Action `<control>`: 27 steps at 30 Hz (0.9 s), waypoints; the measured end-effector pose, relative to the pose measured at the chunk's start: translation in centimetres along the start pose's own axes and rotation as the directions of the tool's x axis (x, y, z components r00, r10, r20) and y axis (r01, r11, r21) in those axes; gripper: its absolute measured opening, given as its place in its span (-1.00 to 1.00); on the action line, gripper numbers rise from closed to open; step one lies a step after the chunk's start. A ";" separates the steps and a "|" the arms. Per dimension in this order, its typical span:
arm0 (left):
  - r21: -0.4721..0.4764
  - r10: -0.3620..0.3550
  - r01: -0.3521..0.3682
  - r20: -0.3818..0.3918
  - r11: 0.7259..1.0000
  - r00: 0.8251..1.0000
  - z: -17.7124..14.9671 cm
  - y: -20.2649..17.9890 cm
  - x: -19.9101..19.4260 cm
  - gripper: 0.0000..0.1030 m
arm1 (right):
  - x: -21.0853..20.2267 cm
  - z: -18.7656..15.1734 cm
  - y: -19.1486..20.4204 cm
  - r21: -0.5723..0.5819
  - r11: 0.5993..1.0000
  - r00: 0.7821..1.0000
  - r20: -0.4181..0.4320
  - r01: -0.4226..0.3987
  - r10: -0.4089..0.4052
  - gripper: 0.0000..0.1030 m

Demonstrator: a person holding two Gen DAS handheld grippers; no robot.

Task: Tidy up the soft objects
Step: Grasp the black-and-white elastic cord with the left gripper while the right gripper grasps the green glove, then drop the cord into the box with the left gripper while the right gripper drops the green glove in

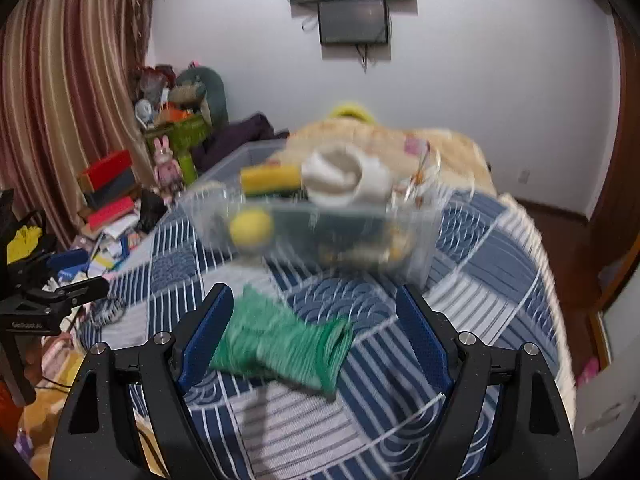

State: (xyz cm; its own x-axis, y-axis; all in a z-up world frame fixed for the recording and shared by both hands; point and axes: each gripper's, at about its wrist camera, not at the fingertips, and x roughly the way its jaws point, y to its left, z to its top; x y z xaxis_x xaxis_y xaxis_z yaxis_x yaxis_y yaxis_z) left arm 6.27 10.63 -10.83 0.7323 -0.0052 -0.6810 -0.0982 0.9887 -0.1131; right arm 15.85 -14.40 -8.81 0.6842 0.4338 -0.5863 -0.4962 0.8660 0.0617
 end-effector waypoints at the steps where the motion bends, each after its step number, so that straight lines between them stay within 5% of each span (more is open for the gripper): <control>1: -0.010 -0.004 0.004 -0.018 1.000 1.000 -0.5 0.2 0.4 0.45 | 0.3 -0.2 0.1 0.009 1.000 1.000 -0.014 -0.009 0.009 0.58; 3: -0.050 -0.023 0.020 -0.048 0.999 0.999 -1.6 0.8 1.0 0.35 | 0.9 -0.8 0.1 0.031 0.999 0.999 -0.037 -0.023 0.024 0.58; 6: -0.078 -0.046 0.039 -0.081 0.996 0.996 -2.6 0.9 2.0 -0.04 | 2.2 -1.5 0.8 0.032 0.999 0.996 -0.084 -0.040 0.042 0.58; 14: -0.038 -0.031 0.028 -0.064 0.999 0.997 -3.0 -0.2 2.4 -0.81 | 3.5 -2.4 1.7 -0.016 1.000 0.993 -0.120 -0.006 0.004 0.52; 18: -0.035 -0.037 0.035 -0.052 0.999 0.998 -2.7 -0.5 2.5 -0.81 | 3.3 -2.6 1.5 -0.008 1.000 0.993 -0.114 -0.029 0.028 -0.21; 21: -0.038 -0.036 0.034 -0.046 0.999 0.998 -2.4 -0.3 2.5 -0.82 | 2.9 -2.7 1.4 -0.005 0.999 0.993 -0.106 -0.050 0.049 -0.54; 27: -0.040 -0.042 0.042 -0.008 0.998 0.999 -1.4 -0.5 1.6 -0.84 | 1.0 -2.3 1.6 0.008 0.999 0.998 -0.051 -0.048 0.048 -0.64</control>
State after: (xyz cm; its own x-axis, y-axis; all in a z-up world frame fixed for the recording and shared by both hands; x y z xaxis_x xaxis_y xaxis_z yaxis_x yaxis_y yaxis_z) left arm 6.50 9.90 -12.88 0.7307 -0.0483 -0.6810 -0.0941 0.9809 -0.1705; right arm 14.55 -13.14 -11.13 0.6314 0.4616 -0.6231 -0.5240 0.8463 0.0959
